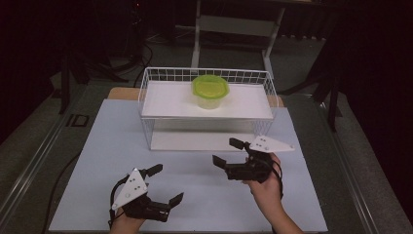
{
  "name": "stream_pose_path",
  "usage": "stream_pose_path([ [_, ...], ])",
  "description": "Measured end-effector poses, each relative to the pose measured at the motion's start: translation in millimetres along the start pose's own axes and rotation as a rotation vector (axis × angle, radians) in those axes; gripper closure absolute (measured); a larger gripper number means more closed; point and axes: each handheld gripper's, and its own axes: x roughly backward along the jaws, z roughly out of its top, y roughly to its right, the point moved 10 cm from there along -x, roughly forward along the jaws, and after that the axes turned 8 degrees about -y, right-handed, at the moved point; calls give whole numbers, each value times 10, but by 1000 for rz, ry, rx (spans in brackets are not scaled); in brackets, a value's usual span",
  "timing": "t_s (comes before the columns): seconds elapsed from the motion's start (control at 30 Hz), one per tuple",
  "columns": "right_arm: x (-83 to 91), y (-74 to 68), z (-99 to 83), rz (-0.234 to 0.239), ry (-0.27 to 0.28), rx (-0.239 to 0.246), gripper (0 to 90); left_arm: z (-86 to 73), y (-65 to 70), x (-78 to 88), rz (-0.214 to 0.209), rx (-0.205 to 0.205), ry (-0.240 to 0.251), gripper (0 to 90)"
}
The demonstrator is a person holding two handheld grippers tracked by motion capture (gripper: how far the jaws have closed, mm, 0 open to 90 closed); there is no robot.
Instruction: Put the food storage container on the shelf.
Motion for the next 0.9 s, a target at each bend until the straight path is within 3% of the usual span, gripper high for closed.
stream_pose_path([
  [0.13, 80, 21, -225, -43, -5, 37, 146, -26, -35, 10, -2, 5, -7, 5],
  [0.2, 96, 20, -263, -36, -6, 31, 146, -57, -36, -1, -7, 5, -20, 5],
  [0.23, 124, 36, -348, -55, -10, 31, 146, -72, -31, -6, -15, 3, -25, 5],
  [0.37, 129, 48, -494, -49, -35, 24, 146, -117, -28, -19, -21, -5, -49, 5],
  [0.4, 146, 42, -614, -36, -54, 9, 146, -141, -30, -21, -19, 3, -63, 5],
  [0.5, 178, 53, -664, -65, -50, 22, 145, -159, -7, -14, -29, 13, -73, 5],
  [0.8, 304, 51, -833, -49, -78, 47, 145, -220, -27, 46, -33, 11, -68, 5],
  [0.9, 371, 93, -910, -68, -95, 54, 144, -243, -46, 70, -30, -11, -64, 5],
])
